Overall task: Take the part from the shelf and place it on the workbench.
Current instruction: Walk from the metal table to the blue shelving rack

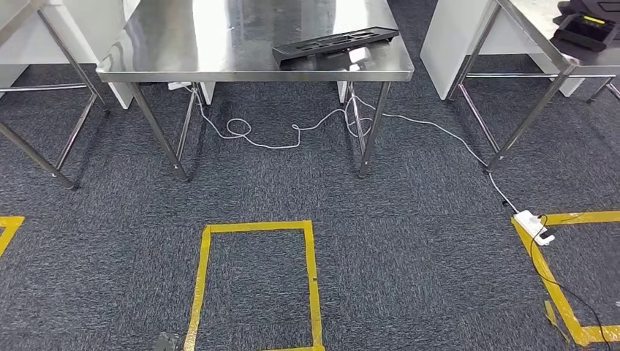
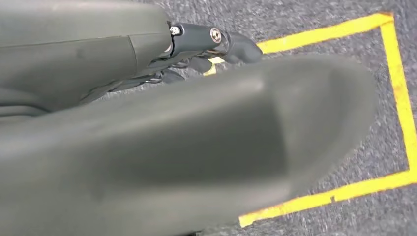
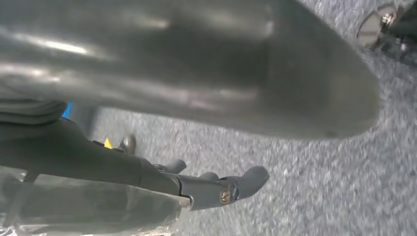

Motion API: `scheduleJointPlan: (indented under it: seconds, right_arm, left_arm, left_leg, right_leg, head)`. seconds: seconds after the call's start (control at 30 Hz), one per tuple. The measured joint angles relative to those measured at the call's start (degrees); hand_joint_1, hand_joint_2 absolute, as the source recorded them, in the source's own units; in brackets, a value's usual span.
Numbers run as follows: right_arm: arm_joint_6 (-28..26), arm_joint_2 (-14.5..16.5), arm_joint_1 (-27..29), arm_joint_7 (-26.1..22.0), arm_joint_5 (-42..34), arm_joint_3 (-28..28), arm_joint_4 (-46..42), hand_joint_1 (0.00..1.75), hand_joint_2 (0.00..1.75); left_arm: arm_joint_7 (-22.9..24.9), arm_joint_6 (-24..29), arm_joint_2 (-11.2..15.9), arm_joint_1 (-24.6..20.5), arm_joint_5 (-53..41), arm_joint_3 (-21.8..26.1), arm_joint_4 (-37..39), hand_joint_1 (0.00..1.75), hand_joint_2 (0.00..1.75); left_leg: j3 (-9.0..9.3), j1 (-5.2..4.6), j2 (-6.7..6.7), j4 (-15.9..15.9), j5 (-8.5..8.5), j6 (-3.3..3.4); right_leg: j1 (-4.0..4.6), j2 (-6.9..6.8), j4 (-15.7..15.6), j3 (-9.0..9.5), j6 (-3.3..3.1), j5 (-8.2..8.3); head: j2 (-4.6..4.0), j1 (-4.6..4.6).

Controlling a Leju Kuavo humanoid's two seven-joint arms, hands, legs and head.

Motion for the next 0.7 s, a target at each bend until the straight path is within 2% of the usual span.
scheduleJointPlan:
  seconds: [0.03,0.07,0.1,0.13,0.17,0.2,0.23,0.27,0.3,0.33,0.37,0.4,0.43,0.47,0.5,0.53,0.57,0.6,0.63,0.67,0.7]
  right_arm:
    - [0.04,0.10,0.16,-0.01,0.23,-0.01,0.13,0.00,0.00]
    - [0.17,0.19,0.25,0.01,0.44,-0.01,0.25,0.00,0.00]
    - [0.32,0.23,0.23,0.04,0.58,-0.01,0.33,0.00,0.00]
    - [0.55,0.28,0.16,0.09,0.71,-0.01,0.36,0.00,0.00]
    - [0.80,0.34,0.05,0.17,0.85,-0.01,0.36,0.00,0.00]
    - [1.09,0.41,-0.02,0.32,1.03,-0.01,0.36,0.00,0.00]
    - [1.52,0.49,-0.06,0.58,1.26,-0.01,0.36,0.00,0.00]
    - [2.07,0.55,-0.13,0.96,1.45,-0.01,0.36,0.00,0.00]
    - [2.72,0.54,-0.28,1.43,1.65,-0.01,0.36,0.00,0.00]
    - [3.42,0.50,-0.58,1.93,1.82,-0.01,0.36,0.00,0.00]
    - [4.13,0.46,-1.11,2.42,1.93,-0.01,0.35,0.00,0.00]
    - [4.78,0.42,-1.76,2.90,1.99,-0.01,0.32,0.00,0.00]
    - [5.33,0.42,-2.35,3.37,1.95,-0.01,0.28,0.00,0.00]
    - [5.78,0.42,-2.81,3.79,1.80,-0.02,0.24,0.00,0.00]
    - [6.09,0.39,-3.04,4.11,1.60,-0.07,0.21,0.00,0.00]
    - [6.28,0.38,-3.09,4.31,1.38,-0.17,0.21,0.00,0.00]
    - [6.41,0.40,-3.09,4.44,1.23,-0.27,0.21,0.00,0.00]
    - [6.48,0.42,-3.07,4.52,1.14,-0.37,0.21,0.00,0.00]
    - [6.50,0.47,-3.08,4.58,1.11,-0.43,0.21,0.00,0.00]
    - [6.51,0.56,-3.10,4.62,1.11,-0.44,0.21,0.00,0.00]
    - [6.51,0.61,-3.12,4.64,1.12,-0.44,0.21,0.00,0.00]
  left_arm:
    - [-0.18,0.05,0.04,0.05,0.11,0.01,0.10,0.00,0.00]
    - [-0.30,0.06,0.07,0.12,0.19,0.02,0.19,0.00,0.00]
    - [-0.41,0.05,0.12,0.25,0.25,0.04,0.26,0.00,0.00]
    - [-0.51,0.04,0.21,0.45,0.34,0.05,0.30,0.00,0.00]
    - [-0.58,0.04,0.29,0.70,0.50,0.08,0.33,0.00,0.00]
    - [-0.63,0.04,0.36,0.93,0.67,0.12,0.36,0.00,0.00]
    - [-0.66,0.06,0.39,1.09,0.86,0.16,0.39,0.00,0.00]
    - [-0.62,0.09,0.41,1.17,1.06,0.20,0.40,0.00,0.00]
    - [-0.55,0.11,0.39,1.15,1.21,0.23,0.42,0.00,0.00]
    - [-0.46,0.14,0.36,1.04,1.38,0.26,0.42,0.00,0.00]
    - [-0.31,0.15,0.34,0.86,1.54,0.28,0.42,0.00,0.00]
    - [-0.08,0.14,0.32,0.63,1.63,0.29,0.40,0.00,0.00]
    - [0.28,0.13,0.32,0.32,1.70,0.30,0.39,0.00,0.00]
    - [0.75,0.11,0.30,-0.04,1.67,0.28,0.37,0.00,0.00]
    - [1.28,0.10,0.21,-0.44,1.54,0.22,0.34,0.00,0.00]
    - [1.76,0.09,0.11,-0.84,1.33,0.14,0.31,0.00,0.00]
    - [2.12,0.09,0.02,-1.17,1.11,0.05,0.27,0.00,0.00]
    - [2.39,0.09,-0.06,-1.37,0.96,-0.03,0.23,0.00,0.00]
    - [2.56,0.10,-0.08,-1.43,0.86,-0.10,0.21,0.00,0.00]
    - [2.69,0.10,-0.09,-1.38,0.83,-0.16,0.20,0.00,0.00]
    - [2.81,0.11,-0.10,-1.30,0.82,-0.25,0.21,0.00,0.00]
  left_leg:
    - [0.06,-0.04,0.75,-0.37,0.33,0.50]
    - [0.10,0.03,1.53,-0.74,0.70,1.00]
    - [0.12,0.17,2.35,-1.07,1.00,1.38]
    - [0.06,0.17,3.21,-1.20,1.14,1.58]
    - [-0.06,0.17,4.11,-1.21,1.17,1.68]
    - [-0.16,0.15,5.04,-1.20,1.18,1.67]
    - [-0.27,0.14,5.93,-1.19,1.20,1.64]
    - [-0.33,0.15,6.75,-1.19,1.22,1.60]
    - [-0.34,0.18,7.48,-1.18,1.26,1.52]
    - [-0.29,0.21,8.17,-1.18,1.28,1.39]
    - [-0.17,0.14,8.83,-1.17,1.28,1.15]
    - [-0.01,0.06,9.50,-1.16,1.21,0.78]
    - [0.18,-0.05,10.10,-1.16,1.08,0.34]
    - [0.43,-0.12,10.68,-1.21,0.96,-0.11]
    - [0.67,-0.06,11.25,-1.32,0.90,-0.56]
    - [0.79,0.11,11.11,-1.24,0.78,-0.99]
    - [0.66,0.28,10.03,-0.65,0.19,-1.30]
    - [0.05,0.41,8.37,0.99,-1.11,-1.50]
    - [-1.09,0.51,6.34,3.83,-3.05,-1.60]
    - [-2.64,0.50,4.75,7.58,-5.32,-1.61]
    - [-4.24,0.50,4.00,11.37,-7.15,-1.66]
  right_leg:
    - [0.04,-0.28,0.10,-0.34,0.37,0.11]
    - [0.11,-1.41,0.84,-0.92,0.58,-0.27]
    - [0.22,-3.00,2.62,-1.92,0.60,-1.27]
    - [0.05,-4.84,5.57,-3.27,0.49,-2.82]
    - [-0.07,-5.95,9.35,-5.08,0.47,-4.62]
    - [-0.27,-6.37,12.93,-6.62,0.63,-6.08]
    - [-0.47,-6.57,15.14,-7.36,0.98,-6.87]
    - [-0.65,-6.75,15.25,-6.94,1.52,-6.82]
    - [-0.86,-7.09,12.90,-5.24,2.12,-5.99]
    - [-1.01,-7.92,8.80,-2.62,2.65,-4.76]
    - [-0.98,-9.29,4.63,-0.16,2.89,-3.59]
    - [-0.73,-10.49,1.38,1.60,2.82,-2.66]
    - [-0.48,-11.35,-0.48,2.49,2.48,-2.13]
    - [-0.15,-11.53,-0.99,2.51,2.00,-1.94]
    - [0.10,-10.98,-1.06,2.36,1.53,-1.79]
    - [-0.35,-10.36,-1.20,2.50,0.98,-1.57]
    - [-0.67,-9.75,-1.36,2.66,0.45,-1.31]
    - [-1.03,-9.17,-1.53,2.84,-0.16,-0.98]
    - [-1.39,-8.58,-1.66,2.99,-0.68,-0.69]
    - [-1.22,-7.93,-1.65,2.92,-1.00,-0.57]
    - [-1.11,-7.20,-1.65,2.88,-1.22,-0.50]
  head:
    - [0.00,0.01]
    - [0.00,0.10]
    - [0.00,0.28]
    - [0.00,0.43]
    - [0.00,0.57]
    - [0.00,0.64]
    - [0.00,0.65]
    - [0.00,0.67]
    - [0.00,0.67]
    - [0.00,0.69]
    - [0.00,0.71]
    - [0.00,0.69]
    - [0.00,0.66]
    - [0.00,0.58]
    - [0.00,0.52]
    - [0.00,0.46]
    - [0.00,0.27]
    - [0.00,0.08]
    - [0.00,-0.14]
    - [0.00,-0.34]
    - [0.00,-0.37]
